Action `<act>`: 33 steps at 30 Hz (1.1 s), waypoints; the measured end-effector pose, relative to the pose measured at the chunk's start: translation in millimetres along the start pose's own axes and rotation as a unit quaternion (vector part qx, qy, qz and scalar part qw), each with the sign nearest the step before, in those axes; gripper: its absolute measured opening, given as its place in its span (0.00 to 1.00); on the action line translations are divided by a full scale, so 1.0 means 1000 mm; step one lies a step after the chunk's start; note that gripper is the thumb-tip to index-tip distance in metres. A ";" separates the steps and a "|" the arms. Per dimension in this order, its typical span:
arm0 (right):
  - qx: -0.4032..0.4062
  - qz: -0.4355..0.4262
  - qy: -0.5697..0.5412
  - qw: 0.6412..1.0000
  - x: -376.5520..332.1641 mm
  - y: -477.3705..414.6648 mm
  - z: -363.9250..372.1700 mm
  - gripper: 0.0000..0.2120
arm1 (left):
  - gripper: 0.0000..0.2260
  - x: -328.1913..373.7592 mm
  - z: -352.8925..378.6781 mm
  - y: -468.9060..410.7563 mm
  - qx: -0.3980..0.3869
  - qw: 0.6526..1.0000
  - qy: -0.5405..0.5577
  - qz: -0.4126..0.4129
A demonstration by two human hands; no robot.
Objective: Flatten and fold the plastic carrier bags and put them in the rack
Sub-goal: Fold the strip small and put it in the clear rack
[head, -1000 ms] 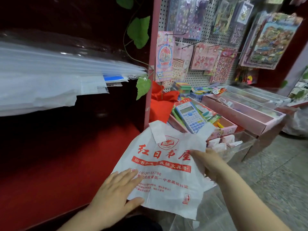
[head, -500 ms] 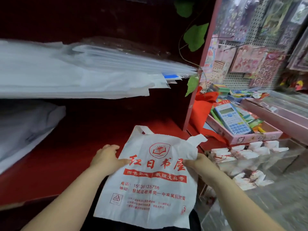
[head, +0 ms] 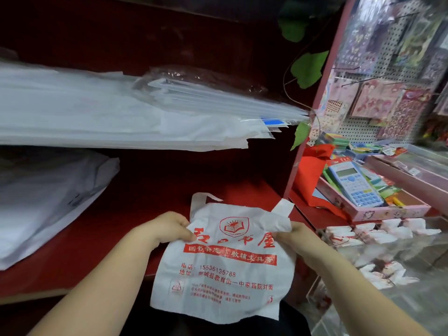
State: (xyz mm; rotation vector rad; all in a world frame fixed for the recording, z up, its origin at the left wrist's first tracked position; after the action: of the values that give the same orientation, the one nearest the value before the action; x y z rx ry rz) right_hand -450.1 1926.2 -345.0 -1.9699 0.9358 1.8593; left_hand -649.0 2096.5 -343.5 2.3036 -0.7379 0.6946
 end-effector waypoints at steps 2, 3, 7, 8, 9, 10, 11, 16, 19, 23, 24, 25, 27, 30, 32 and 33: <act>-0.016 -0.011 -0.007 1.000 -0.005 0.000 0.003 0.06 | 0.01 -0.003 0.000 0.007 -0.015 0.994 0.108 0.002; -0.028 -0.017 -0.011 0.999 -0.008 0.001 0.006 0.06 | 0.02 -0.006 0.000 0.011 -0.022 0.985 0.173 -0.001; -0.067 -0.027 -0.020 0.997 -0.016 0.006 0.016 0.06 | 0.07 -0.022 -0.008 0.020 -0.008 0.946 0.323 -0.026; -0.074 -0.034 -0.016 0.997 -0.019 0.007 0.017 0.06 | 0.07 -0.025 -0.008 0.022 -0.010 0.940 0.340 -0.030; -0.084 -0.041 -0.009 0.996 -0.022 0.009 0.018 0.06 | 0.07 -0.027 -0.008 0.025 -0.013 0.935 0.354 -0.031; -0.096 -0.044 -0.006 0.994 -0.024 0.010 0.019 0.06 | 0.06 -0.029 -0.008 0.027 -0.013 0.932 0.361 -0.026; -0.105 -0.041 -0.008 0.994 -0.024 0.011 0.020 0.06 | 0.06 -0.031 -0.009 0.029 -0.007 0.935 0.355 -0.019; -0.126 0.005 -0.055 0.991 -0.016 0.012 0.022 0.11 | 0.05 -0.038 -0.020 0.047 0.054 0.950 0.307 0.026; -0.118 0.001 -0.090 0.989 -0.009 0.008 0.026 0.11 | 0.06 -0.035 -0.024 0.057 0.086 0.952 0.287 0.055; -0.120 0.010 -0.214 0.969 -0.009 0.009 0.032 0.10 | 0.07 -0.033 -0.037 0.066 0.127 0.944 0.289 0.095; -0.127 0.005 -0.246 0.961 -0.012 0.011 0.034 0.09 | 0.08 -0.033 -0.040 0.067 0.128 0.940 0.297 0.106; -0.134 -0.003 -0.275 0.952 -0.014 0.011 0.034 0.07 | 0.09 -0.032 -0.043 0.070 0.125 0.934 0.312 0.119; -0.164 -0.011 -0.313 0.935 -0.018 0.011 0.035 0.27 | 0.13 -0.028 -0.047 0.075 0.113 0.912 0.366 0.146; -0.178 -0.035 -0.340 0.923 -0.020 0.010 0.033 0.32 | 0.15 -0.022 -0.047 0.082 0.086 0.888 0.419 0.171; -0.177 -0.047 -0.350 0.919 -0.019 0.012 0.029 0.30 | 0.19 -0.024 -0.044 0.083 0.071 0.881 0.438 0.166; -0.177 -0.050 -0.343 0.921 -0.018 0.014 0.028 0.31 | 0.21 -0.025 -0.042 0.083 0.062 0.878 0.447 0.159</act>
State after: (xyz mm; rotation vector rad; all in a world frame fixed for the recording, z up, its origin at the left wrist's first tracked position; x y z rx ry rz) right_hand -479.7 1937.5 -328.2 -1.2851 0.2969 2.5182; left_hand -732.0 2078.8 -298.5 1.6520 -0.6090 1.8228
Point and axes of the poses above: each hand's wrist, its own y-axis away from the middle knuckle, its own z-axis out of the palm, x = y × z, the point moved 6 cm from there along -y, towards the middle knuckle, and after that the axes turned 12 degrees about -y, right-handed, at the moved point
